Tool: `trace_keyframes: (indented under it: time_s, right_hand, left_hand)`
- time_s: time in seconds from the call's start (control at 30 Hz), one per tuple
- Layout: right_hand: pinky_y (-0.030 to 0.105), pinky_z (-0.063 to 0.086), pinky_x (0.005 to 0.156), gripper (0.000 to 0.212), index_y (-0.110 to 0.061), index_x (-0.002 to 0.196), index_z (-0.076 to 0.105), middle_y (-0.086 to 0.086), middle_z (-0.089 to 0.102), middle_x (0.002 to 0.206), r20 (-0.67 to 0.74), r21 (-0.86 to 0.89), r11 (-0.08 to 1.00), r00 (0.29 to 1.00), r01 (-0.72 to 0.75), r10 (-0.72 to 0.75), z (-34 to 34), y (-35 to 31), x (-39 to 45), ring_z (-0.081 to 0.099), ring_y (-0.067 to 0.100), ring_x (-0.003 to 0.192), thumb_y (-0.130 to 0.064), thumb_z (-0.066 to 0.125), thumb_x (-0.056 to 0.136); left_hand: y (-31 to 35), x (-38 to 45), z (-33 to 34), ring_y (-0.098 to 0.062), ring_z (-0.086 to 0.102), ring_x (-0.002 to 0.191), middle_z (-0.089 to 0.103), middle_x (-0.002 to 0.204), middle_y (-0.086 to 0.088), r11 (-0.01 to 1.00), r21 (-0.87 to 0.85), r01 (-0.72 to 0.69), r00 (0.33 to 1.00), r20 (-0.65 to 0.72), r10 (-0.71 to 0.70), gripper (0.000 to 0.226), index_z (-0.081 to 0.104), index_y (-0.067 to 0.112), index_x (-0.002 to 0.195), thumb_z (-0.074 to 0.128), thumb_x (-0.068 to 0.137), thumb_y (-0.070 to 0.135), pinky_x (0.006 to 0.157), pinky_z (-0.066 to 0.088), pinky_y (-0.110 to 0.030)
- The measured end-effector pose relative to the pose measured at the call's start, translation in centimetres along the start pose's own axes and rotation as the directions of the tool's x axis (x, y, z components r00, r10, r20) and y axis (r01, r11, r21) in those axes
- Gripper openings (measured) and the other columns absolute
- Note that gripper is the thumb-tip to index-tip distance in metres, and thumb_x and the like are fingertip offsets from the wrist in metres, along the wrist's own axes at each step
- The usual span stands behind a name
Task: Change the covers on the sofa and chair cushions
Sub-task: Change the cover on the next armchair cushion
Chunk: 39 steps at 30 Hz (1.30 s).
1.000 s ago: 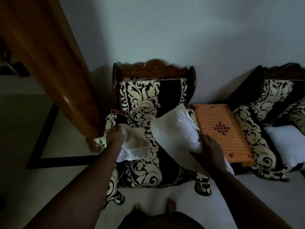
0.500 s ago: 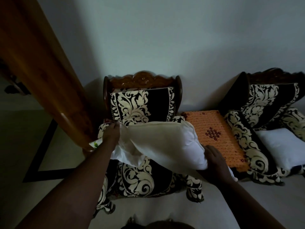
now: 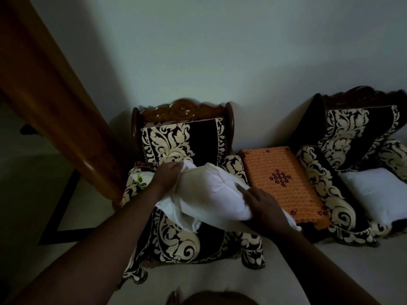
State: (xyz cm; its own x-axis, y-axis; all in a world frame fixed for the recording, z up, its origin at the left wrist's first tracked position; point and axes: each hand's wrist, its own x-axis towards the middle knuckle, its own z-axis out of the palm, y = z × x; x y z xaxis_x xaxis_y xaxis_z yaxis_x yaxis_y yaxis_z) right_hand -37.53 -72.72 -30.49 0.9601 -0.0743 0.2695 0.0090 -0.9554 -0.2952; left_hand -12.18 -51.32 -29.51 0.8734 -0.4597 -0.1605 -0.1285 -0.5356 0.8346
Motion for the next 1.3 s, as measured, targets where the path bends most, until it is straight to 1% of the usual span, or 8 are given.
trace_keyframes:
  time_s: [0.23, 0.4, 0.6, 0.8, 0.93, 1.07, 1.2, 1.3]
  right_hand:
    - [0.041, 0.059, 0.069, 0.083, -0.043, 0.153, 0.004, 0.006, 0.057, 0.129, 0.182, -0.133, 0.986, 0.981, 0.099, -0.074, 1.8, -1.4, 2.2, 0.067, 0.028, 0.096, -0.051, 0.053, 0.087]
    - [0.031, 0.048, 0.071, 0.053, -0.035, 0.148, 0.04, 0.001, 0.062, 0.127, 0.274, -0.159, 0.984, 0.961, 0.079, -0.033, 2.6, -3.9, 5.0, 0.069, 0.024, 0.097, -0.039, 0.05, 0.096]
    - [0.026, 0.038, 0.09, 0.049, -0.012, 0.142, 0.052, 0.008, 0.06, 0.136, 0.451, -0.12, 0.99, 0.884, -0.077, 0.124, 3.9, -6.4, 9.3, 0.059, 0.024, 0.12, -0.036, 0.056, 0.099]
    - [0.031, 0.051, 0.075, 0.058, -0.024, 0.141, 0.048, 0.003, 0.069, 0.115, 0.324, -0.028, 0.992, 0.938, -0.123, 0.125, 3.3, -8.0, 10.7, 0.067, 0.022, 0.095, -0.046, 0.06, 0.088]
    - [0.037, 0.057, 0.068, 0.101, -0.043, 0.158, -0.007, -0.001, 0.059, 0.116, 0.206, -0.059, 0.997, 0.976, -0.056, 0.067, 3.1, -8.9, 9.1, 0.065, 0.021, 0.088, -0.054, 0.06, 0.083]
    - [0.036, 0.055, 0.062, 0.107, -0.048, 0.154, -0.02, -0.001, 0.055, 0.112, 0.201, -0.067, 0.998, 0.98, 0.022, -0.008, 2.6, -10.0, 9.0, 0.061, 0.019, 0.083, -0.052, 0.062, 0.085]
    - [0.035, 0.055, 0.064, 0.106, -0.048, 0.154, -0.018, 0.0, 0.063, 0.113, 0.298, -0.088, 0.995, 0.955, 0.038, -0.01, 2.8, -10.1, 9.3, 0.066, 0.021, 0.082, -0.049, 0.063, 0.086]
    - [0.032, 0.053, 0.067, 0.088, -0.036, 0.159, 0.012, 0.002, 0.07, 0.112, 0.362, -0.059, 0.998, 0.932, 0.003, 0.018, 3.3, -10.3, 10.7, 0.068, 0.022, 0.086, -0.047, 0.062, 0.088]
  left_hand:
    - [1.7, -1.3, 0.0, -0.032, 0.068, 0.093, 0.074, 0.089, -0.012, 0.998, -0.051, 0.036, 0.998, 0.053, -0.034, 0.044, 0.074, 0.013, 0.085, 0.053, 0.098, 0.049, 0.09, 0.052, -0.046]
    - [3.1, -2.2, 0.1, -0.029, 0.067, 0.091, 0.073, 0.091, -0.014, 0.985, 0.111, -0.135, 0.991, 0.012, 0.134, 0.047, 0.073, 0.003, 0.092, 0.048, 0.105, 0.041, 0.087, 0.052, -0.045]
    - [6.0, -5.7, 0.8, -0.015, 0.056, 0.07, 0.072, 0.086, -0.006, 0.668, 0.551, -0.5, 0.856, 0.195, 0.48, 0.045, 0.073, 0.016, 0.1, 0.038, 0.108, 0.042, 0.066, 0.036, -0.029]
    - [5.6, -4.3, -1.0, -0.019, 0.069, 0.081, 0.074, 0.093, 0.0, 0.487, 0.737, -0.47, 0.825, 0.17, 0.539, 0.027, 0.07, 0.027, 0.113, 0.048, 0.104, 0.04, 0.065, 0.048, -0.03]
    - [5.0, -1.3, -4.4, -0.019, 0.066, 0.089, 0.072, 0.096, 0.004, 0.72, 0.653, -0.234, 0.924, -0.081, 0.374, 0.026, 0.07, 0.028, 0.106, 0.05, 0.103, 0.044, 0.07, 0.045, -0.03]
    - [3.7, 0.7, -5.3, -0.018, 0.066, 0.093, 0.073, 0.098, 0.003, 0.913, 0.407, -0.014, 0.988, -0.135, 0.075, 0.044, 0.07, 0.027, 0.092, 0.066, 0.083, 0.07, 0.078, 0.052, -0.033]
    - [3.5, 0.5, -5.6, -0.031, 0.07, 0.079, 0.071, 0.08, -0.017, 0.953, 0.303, 0.03, 0.999, 0.002, -0.032, 0.064, 0.071, 0.004, 0.079, 0.07, 0.081, 0.068, 0.075, 0.056, -0.045]
    - [5.2, -1.3, -3.8, -0.019, 0.063, 0.073, 0.063, 0.071, 0.001, 0.92, 0.38, -0.092, 0.995, 0.009, 0.096, 0.039, 0.07, 0.016, 0.077, 0.066, 0.094, 0.051, 0.061, 0.043, -0.032]
